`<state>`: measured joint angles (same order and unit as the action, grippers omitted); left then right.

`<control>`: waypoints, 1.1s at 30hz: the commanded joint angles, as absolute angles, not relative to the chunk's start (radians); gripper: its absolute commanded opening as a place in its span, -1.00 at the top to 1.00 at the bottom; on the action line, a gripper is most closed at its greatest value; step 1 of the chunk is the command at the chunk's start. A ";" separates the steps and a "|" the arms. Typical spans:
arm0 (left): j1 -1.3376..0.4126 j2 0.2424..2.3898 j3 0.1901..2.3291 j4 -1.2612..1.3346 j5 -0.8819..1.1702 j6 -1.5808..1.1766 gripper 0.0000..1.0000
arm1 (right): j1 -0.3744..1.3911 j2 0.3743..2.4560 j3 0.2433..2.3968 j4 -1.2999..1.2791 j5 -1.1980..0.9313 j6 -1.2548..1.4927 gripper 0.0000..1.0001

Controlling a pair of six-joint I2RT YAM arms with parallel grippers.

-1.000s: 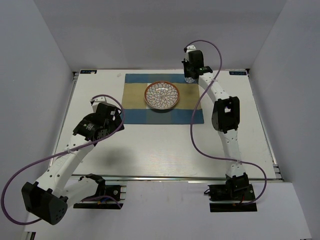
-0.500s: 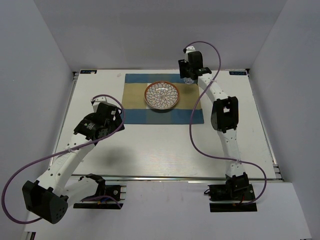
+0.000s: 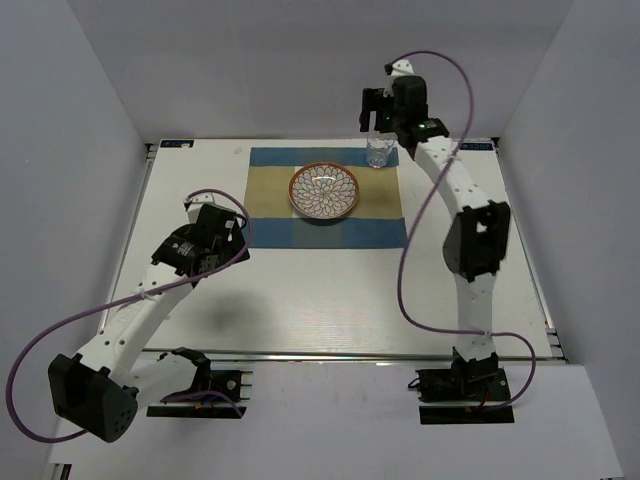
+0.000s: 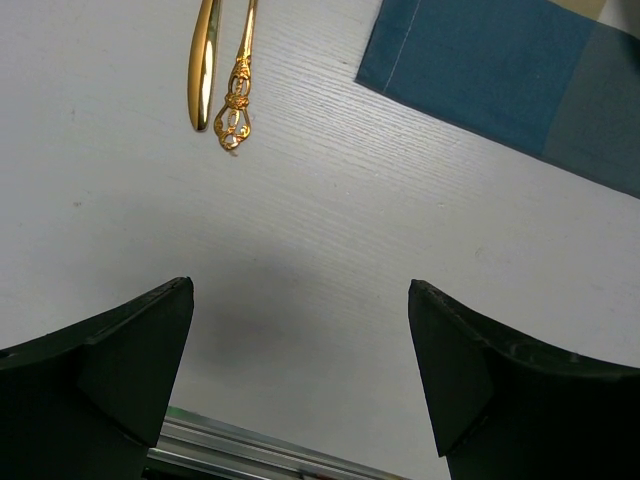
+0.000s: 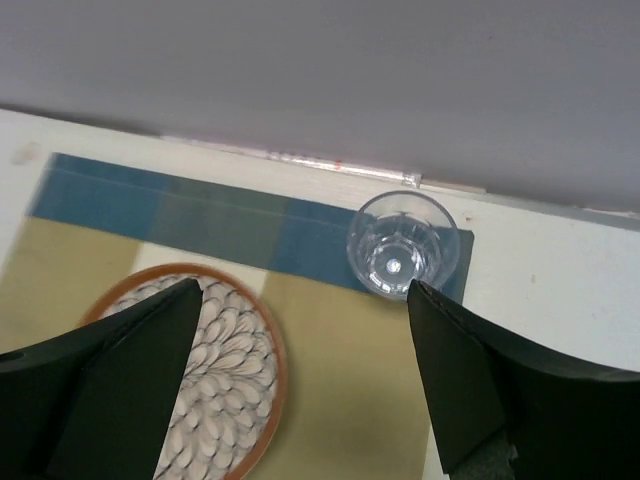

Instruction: Set the dinner table for one person

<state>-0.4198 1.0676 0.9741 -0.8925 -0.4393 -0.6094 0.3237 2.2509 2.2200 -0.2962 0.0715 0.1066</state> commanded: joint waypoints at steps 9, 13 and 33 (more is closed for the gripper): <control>-0.324 1.169 0.998 -0.857 -0.342 -0.592 -0.96 | 0.422 1.513 1.070 0.073 -0.123 0.349 -0.78; -0.276 1.317 1.098 -0.882 -0.347 -0.588 -0.96 | 0.462 1.444 0.902 0.077 -0.193 0.400 -0.77; 0.127 1.864 1.319 -0.884 -0.141 -0.545 -0.79 | 0.569 0.807 0.353 -0.015 -0.337 0.446 -0.79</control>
